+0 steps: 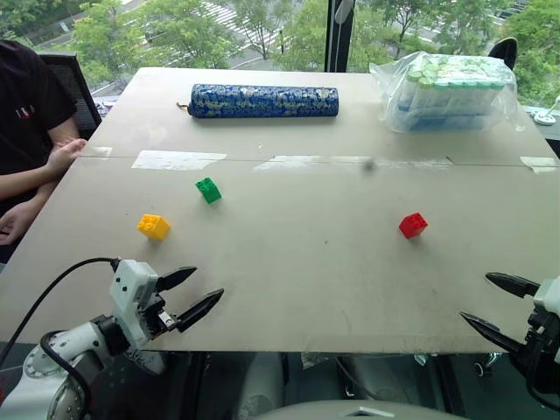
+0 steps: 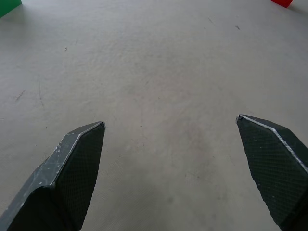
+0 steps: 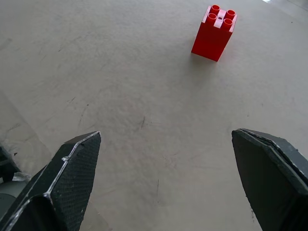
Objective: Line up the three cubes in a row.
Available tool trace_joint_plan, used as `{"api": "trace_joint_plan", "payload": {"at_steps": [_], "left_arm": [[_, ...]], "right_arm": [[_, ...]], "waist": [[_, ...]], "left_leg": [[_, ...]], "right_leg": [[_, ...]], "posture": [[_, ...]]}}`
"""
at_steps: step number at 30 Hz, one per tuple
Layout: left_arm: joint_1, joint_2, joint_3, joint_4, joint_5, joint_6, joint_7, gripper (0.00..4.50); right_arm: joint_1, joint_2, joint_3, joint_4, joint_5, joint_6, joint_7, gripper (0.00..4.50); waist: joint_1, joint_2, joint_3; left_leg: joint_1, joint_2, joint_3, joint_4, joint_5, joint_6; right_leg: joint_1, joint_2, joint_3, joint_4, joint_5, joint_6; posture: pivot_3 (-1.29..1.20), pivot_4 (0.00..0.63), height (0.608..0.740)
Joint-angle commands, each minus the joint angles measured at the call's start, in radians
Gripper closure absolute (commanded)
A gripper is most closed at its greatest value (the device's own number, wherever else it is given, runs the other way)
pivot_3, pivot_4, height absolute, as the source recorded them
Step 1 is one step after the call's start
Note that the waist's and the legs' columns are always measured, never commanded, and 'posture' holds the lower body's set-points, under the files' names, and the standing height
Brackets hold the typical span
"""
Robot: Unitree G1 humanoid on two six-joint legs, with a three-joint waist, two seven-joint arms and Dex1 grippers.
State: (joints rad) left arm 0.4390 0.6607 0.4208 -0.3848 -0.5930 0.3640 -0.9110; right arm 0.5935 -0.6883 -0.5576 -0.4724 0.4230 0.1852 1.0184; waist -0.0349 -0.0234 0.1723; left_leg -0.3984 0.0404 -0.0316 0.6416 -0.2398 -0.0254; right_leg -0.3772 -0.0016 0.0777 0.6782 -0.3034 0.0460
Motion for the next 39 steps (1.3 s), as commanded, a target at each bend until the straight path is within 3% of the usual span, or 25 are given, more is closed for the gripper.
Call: {"api": "trace_joint_plan", "payload": {"at_steps": [1, 4, 7, 14, 24, 31, 35, 39], "left_arm": [[-0.030, -0.013, 0.007, -0.058, -0.051, 0.011, 0.022, 0.03], [-0.093, -0.029, -0.025, -0.134, -0.125, 0.076, 0.063, 0.03], [-0.131, 0.013, -0.066, -0.197, -0.140, 0.096, 0.018, 0.03], [-0.210, 0.084, -0.160, -0.247, -0.127, 0.090, -0.059, 0.03], [-0.232, 0.064, -0.193, -0.281, -0.125, 0.089, -0.018, 0.03], [-0.214, 0.061, -0.185, -0.292, -0.125, 0.081, -0.007, 0.00], [-0.191, 0.062, -0.177, -0.287, -0.117, 0.069, -0.012, 0.00], [-0.180, 0.071, -0.179, -0.262, -0.103, 0.050, -0.034, 0.00]], "right_arm": [[-0.033, 0.035, 0.030, -0.003, -0.004, 0.002, -0.061, 0.00], [-0.124, 0.083, 0.120, -0.051, -0.043, 0.118, -0.224, 0.00], [-0.267, 0.076, 0.211, -0.108, -0.031, 0.292, -0.327, 0.00], [-0.595, 0.069, 0.409, -0.042, -0.083, 0.564, -0.474, 0.00], [-0.845, 0.130, 0.463, 0.108, -0.108, 0.775, -0.612, 0.00], [-0.860, 0.106, 0.485, 0.102, -0.096, 0.800, -0.582, 3.16], [-0.868, 0.071, 0.523, 0.078, -0.079, 0.707, -0.480, 3.14], [-0.957, 0.031, 0.660, 0.173, -0.102, 0.530, -0.281, 3.14]], "waist": [[0.000, 0.000, 0.000], [0.000, -0.003, -0.001], [-0.003, 0.002, 0.000], [-0.004, 0.001, 0.000], [-0.003, 0.001, 0.001], [-0.005, 0.001, 0.001], [-0.006, 0.001, 0.001], [-0.009, 0.002, 0.001]], "left_leg": [[0.000, 0.000, 0.000, 0.000, 0.000, 0.000], [0.000, 0.001, -0.002, 0.000, 0.000, 0.000], [0.000, 0.001, -0.001, 0.003, 0.000, 0.000], [0.000, -0.001, 0.000, 0.002, 0.000, 0.000], [-0.003, -0.001, -0.002, 0.000, 0.000, 0.000], [-0.002, -0.001, -0.002, 0.000, 0.000, 0.000], [-0.002, -0.001, -0.002, 0.000, 0.000, 0.000], [-0.002, -0.001, -0.002, 0.000, 0.000, 0.000]], "right_leg": [[0.000, 0.000, 0.000, 0.000, 0.000, 0.000], [0.000, 0.000, -0.001, 0.001, 0.000, 0.000], [0.000, -0.001, 0.001, 0.002, 0.000, -0.002], [-0.001, 0.001, 0.002, 0.002, 0.004, -0.002], [-0.002, 0.001, -0.001, 0.000, 0.004, -0.002], [-0.001, 0.001, -0.002, 0.001, 0.004, -0.002], [-0.001, 0.001, -0.001, 0.001, 0.004, -0.002], [-0.001, 0.001, -0.001, 0.001, 0.004, -0.002]], "posture": [[0.00, 0.150, 0.740], [0.00, 0.150, 0.740], [0.00, 0.150, 0.740], [0.00, 0.150, 0.740], [0.00, 0.150, 0.740], [0.00, 0.150, 0.740], [0.00, 0.150, 0.740], [0.00, 0.150, 0.740]]}}
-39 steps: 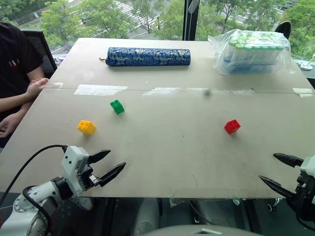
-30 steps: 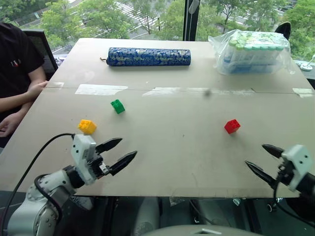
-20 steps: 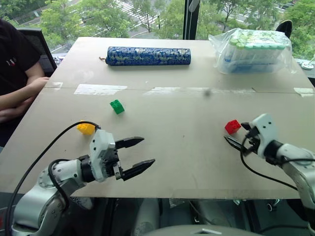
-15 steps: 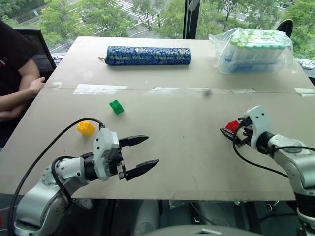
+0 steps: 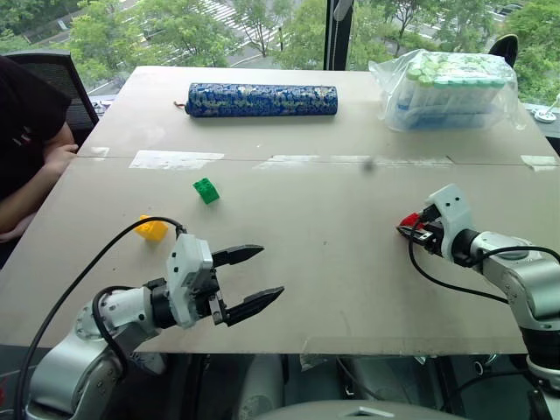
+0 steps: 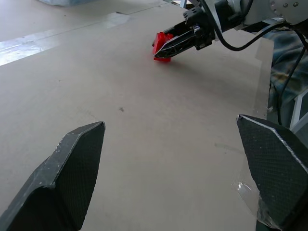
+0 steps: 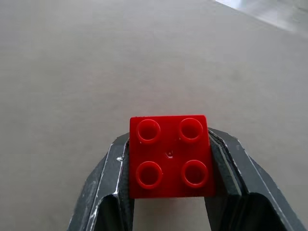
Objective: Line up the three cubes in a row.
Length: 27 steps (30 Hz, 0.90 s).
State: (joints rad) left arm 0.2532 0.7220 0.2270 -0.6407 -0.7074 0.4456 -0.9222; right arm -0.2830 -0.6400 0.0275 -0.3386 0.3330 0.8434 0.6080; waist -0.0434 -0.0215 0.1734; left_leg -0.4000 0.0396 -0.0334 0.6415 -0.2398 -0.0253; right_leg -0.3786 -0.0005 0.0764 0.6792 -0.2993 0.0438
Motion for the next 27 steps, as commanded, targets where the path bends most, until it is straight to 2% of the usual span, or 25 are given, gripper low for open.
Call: {"api": "trace_joint_plan", "payload": {"at_steps": [1, 5, 11, 17, 27], "left_arm": [[0.005, 0.014, 0.010, 0.001, 0.019, -0.039, -0.031, 0.00], [-0.004, 0.024, 0.025, 0.029, 0.023, -0.052, -0.057, 0.00], [0.019, 0.036, 0.049, 0.024, 0.014, -0.059, -0.074, 0.00], [0.031, 0.037, 0.058, 0.017, 0.014, -0.062, -0.072, 0.00], [0.039, 0.030, 0.068, 0.013, 0.014, -0.068, -0.059, 0.00]], "right_arm": [[-0.120, -0.014, 0.111, 0.095, -0.031, -0.170, 0.164, 3.14], [-0.309, 0.003, 0.269, 0.384, -0.144, -0.411, 0.351, 3.14], [-0.453, 0.020, 0.333, 0.633, -0.212, -0.623, 0.536, 3.14], [-0.515, 0.039, 0.331, 0.765, -0.244, -0.735, 0.625, 3.14], [-0.573, 0.099, 0.325, 0.874, -0.277, -0.802, 0.676, 3.14]], "waist": [[-0.004, 0.000, 0.000], [0.000, 0.000, 0.001], [0.005, 0.000, 0.002], [0.002, 0.001, 0.002], [0.001, 0.002, 0.002]], "left_leg": [[0.000, 0.000, 0.001, 0.000, 0.000, 0.000], [0.002, 0.000, 0.001, 0.001, 0.000, 0.000], [-0.001, 0.000, -0.001, 0.002, 0.000, 0.000], [-0.001, 0.000, -0.001, 0.000, 0.000, 0.000], [0.000, 0.000, -0.002, 0.000, 0.000, 0.000]], "right_leg": [[0.000, 0.000, 0.000, 0.000, 0.000, 0.000], [0.001, 0.000, 0.000, 0.000, 0.000, 0.000], [0.000, -0.001, -0.002, 0.000, 0.000, 0.000], [0.000, -0.002, -0.003, -0.001, 0.000, -0.001], [0.000, -0.002, -0.003, 0.001, 0.001, -0.001]], "posture": [[0.00, 0.150, 0.740], [0.00, 0.150, 0.740], [0.00, 0.150, 0.740], [0.00, 0.150, 0.740], [0.00, 0.150, 0.740]]}}
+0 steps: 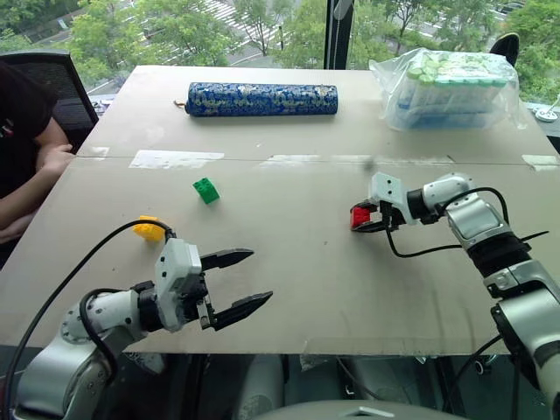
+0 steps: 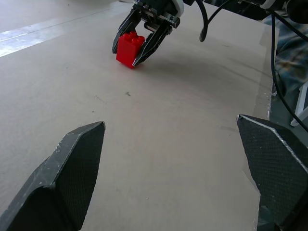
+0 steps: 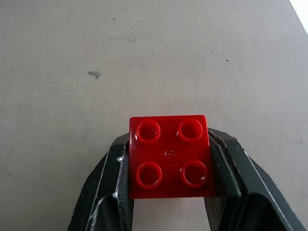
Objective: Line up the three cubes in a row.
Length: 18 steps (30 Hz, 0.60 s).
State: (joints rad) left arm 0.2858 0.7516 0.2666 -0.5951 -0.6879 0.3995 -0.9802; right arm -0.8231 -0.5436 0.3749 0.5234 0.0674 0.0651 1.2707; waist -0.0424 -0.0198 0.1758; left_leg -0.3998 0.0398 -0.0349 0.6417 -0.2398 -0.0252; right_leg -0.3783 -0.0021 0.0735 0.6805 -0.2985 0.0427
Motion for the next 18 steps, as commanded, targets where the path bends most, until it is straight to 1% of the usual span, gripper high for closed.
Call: {"api": "trace_joint_plan", "payload": {"at_steps": [1, 4, 5, 6, 9, 10, 15, 17, 18], "left_arm": [[0.008, 0.000, 0.029, -0.033, -0.006, -0.022, 0.000, 0.00], [0.011, -0.001, 0.033, -0.036, -0.008, -0.022, 0.006, 0.00], [0.012, -0.001, 0.034, -0.038, -0.010, -0.021, 0.008, 0.00], [0.014, -0.002, 0.035, -0.039, -0.011, -0.020, 0.010, 0.00], [0.020, -0.003, 0.038, -0.040, -0.013, -0.017, 0.016, 0.00], [0.022, -0.003, 0.039, -0.040, -0.012, -0.017, 0.018, 0.00], [0.005, -0.038, 0.044, -0.020, -0.006, -0.007, 0.091, 0.00], [-0.023, -0.063, 0.047, -0.020, -0.019, 0.018, 0.154, 0.00], [-0.052, -0.081, 0.046, -0.013, -0.003, 0.033, 0.216, 0.00]], "right_arm": [[-0.037, 0.005, -0.021, 0.023, -0.018, -0.028, 0.016, 3.14], [-0.047, 0.011, -0.018, 0.048, -0.028, -0.031, 0.039, 3.14], [-0.048, 0.013, -0.018, 0.052, -0.028, -0.030, 0.046, 2.06], [-0.049, 0.014, -0.019, 0.054, -0.029, -0.032, 0.054, 1.73], [-0.055, 0.028, -0.031, 0.074, -0.040, -0.058, 0.029, 0.28], [-0.055, 0.028, -0.034, 0.072, -0.039, -0.059, 0.033, 0.12], [-0.024, 0.003, -0.086, -0.033, 0.036, 0.003, 0.082, 0.12], [0.006, -0.012, -0.111, -0.094, 0.048, 0.005, 0.063, 0.12], [0.028, -0.019, -0.138, -0.141, 0.071, 0.020, 0.048, 0.12]], "waist": [[0.000, 0.000, 0.000], [0.000, 0.000, 0.000], [0.000, 0.000, 0.000], [0.000, 0.000, 0.000], [0.000, 0.000, 0.000], [0.000, 0.000, 0.000], [0.001, 0.001, 0.001], [0.003, 0.001, 0.001], [0.005, 0.001, 0.001]], "left_leg": [[0.000, 0.000, 0.000, 0.000, 0.000, 0.000], [0.000, 0.000, 0.000, 0.000, 0.000, 0.000], [0.000, 0.000, 0.000, 0.000, 0.000, 0.000], [0.000, 0.000, 0.000, 0.000, 0.000, 0.000], [0.000, 0.000, 0.000, 0.000, 0.000, 0.000], [0.000, 0.000, 0.000, 0.000, 0.000, 0.000], [0.000, 0.000, 0.000, 0.000, 0.000, 0.000], [0.000, 0.000, -0.001, 0.000, 0.000, 0.000], [0.000, 0.000, -0.002, 0.000, 0.000, 0.000]], "right_leg": [[0.000, 0.000, 0.000, 0.000, 0.000, 0.000], [0.000, 0.000, 0.000, 0.000, 0.000, 0.000], [0.000, 0.000, 0.000, 0.000, 0.000, 0.000], [0.000, 0.000, 0.000, 0.000, 0.000, 0.000], [0.000, 0.000, 0.000, 0.000, 0.000, 0.000], [0.000, 0.000, 0.000, 0.000, 0.000, 0.000], [0.000, -0.001, 0.000, 0.000, 0.000, 0.000], [0.000, -0.001, -0.001, 0.000, 0.000, 0.000], [0.000, -0.001, -0.001, 0.000, 0.000, 0.000]], "posture": [[0.00, 0.150, 0.740], [0.00, 0.150, 0.740], [0.00, 0.150, 0.740], [0.00, 0.150, 0.740], [0.00, 0.150, 0.740], [0.00, 0.150, 0.740], [0.00, 0.150, 0.740], [0.00, 0.150, 0.740], [0.00, 0.150, 0.740]]}}
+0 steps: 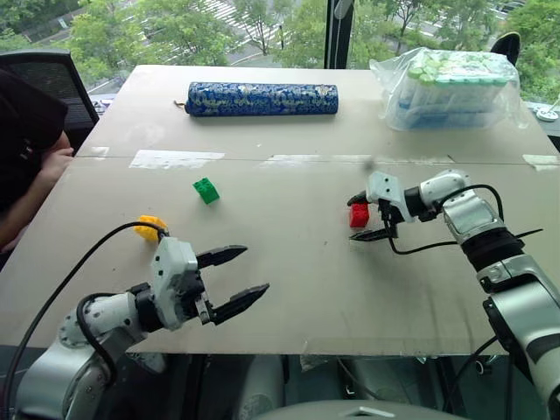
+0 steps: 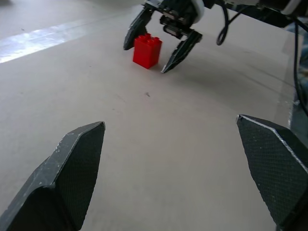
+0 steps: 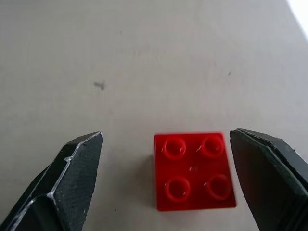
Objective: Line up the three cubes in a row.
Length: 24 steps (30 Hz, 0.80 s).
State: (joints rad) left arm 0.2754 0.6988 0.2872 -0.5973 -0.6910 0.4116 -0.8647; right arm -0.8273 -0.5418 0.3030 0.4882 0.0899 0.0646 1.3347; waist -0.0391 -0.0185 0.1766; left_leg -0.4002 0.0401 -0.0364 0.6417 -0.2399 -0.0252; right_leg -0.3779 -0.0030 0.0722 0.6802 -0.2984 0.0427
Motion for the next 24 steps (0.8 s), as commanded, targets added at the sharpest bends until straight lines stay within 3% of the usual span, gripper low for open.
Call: {"api": "trace_joint_plan", "payload": {"at_steps": [1, 6, 8, 15, 24], "left_arm": [[-0.066, -0.042, 0.024, -0.003, 0.018, 0.040, 0.158, 0.00], [-0.308, -0.279, -0.010, 0.044, 0.183, 0.223, 0.711, 0.00], [-0.378, -0.354, -0.032, 0.069, 0.274, 0.280, 0.858, 0.00], [-0.545, -0.382, -0.049, 0.258, 0.369, 0.334, 0.926, 0.00], [-0.735, -0.515, -0.091, 0.528, 0.476, 0.227, 1.023, 0.00]], "right_arm": [[0.053, -0.024, -0.094, -0.153, 0.075, 0.041, -0.031, 0.12], [0.307, -0.027, -0.312, -0.624, 0.311, 0.185, -0.175, 0.12], [0.410, -0.027, -0.352, -0.781, 0.376, 0.259, -0.238, 0.12], [0.616, -0.055, -0.423, -1.045, 0.440, 0.327, -0.384, 0.12], [0.658, -0.090, -0.455, -1.102, 0.487, 0.365, -0.463, 0.12]], "waist": [[0.005, 0.000, 0.000], [0.027, 0.001, 0.000], [0.027, 0.000, -0.001], [0.025, -0.001, -0.001], [0.031, -0.001, -0.001]], "left_leg": [[0.000, 0.000, 0.000, 0.000, 0.000, 0.000], [-0.002, -0.001, -0.005, 0.002, 0.000, 0.000], [-0.008, 0.000, -0.010, 0.009, 0.000, 0.000], [-0.011, -0.003, -0.016, 0.011, 0.000, 0.000], [-0.012, -0.004, -0.016, 0.013, 0.002, -0.002]], "right_leg": [[0.000, 0.000, 0.000, 0.000, 0.000, 0.000], [0.001, -0.002, -0.004, 0.001, 0.000, 0.001], [0.000, -0.001, -0.008, 0.001, 0.000, 0.001], [-0.002, 0.001, -0.010, 0.003, 0.003, 0.001], [0.000, 0.001, -0.014, 0.002, 0.003, 0.001]], "posture": [[0.00, 0.150, 0.740], [0.00, 0.150, 0.740], [0.00, 0.150, 0.740], [0.00, 0.150, 0.740], [0.00, 0.150, 0.740]]}}
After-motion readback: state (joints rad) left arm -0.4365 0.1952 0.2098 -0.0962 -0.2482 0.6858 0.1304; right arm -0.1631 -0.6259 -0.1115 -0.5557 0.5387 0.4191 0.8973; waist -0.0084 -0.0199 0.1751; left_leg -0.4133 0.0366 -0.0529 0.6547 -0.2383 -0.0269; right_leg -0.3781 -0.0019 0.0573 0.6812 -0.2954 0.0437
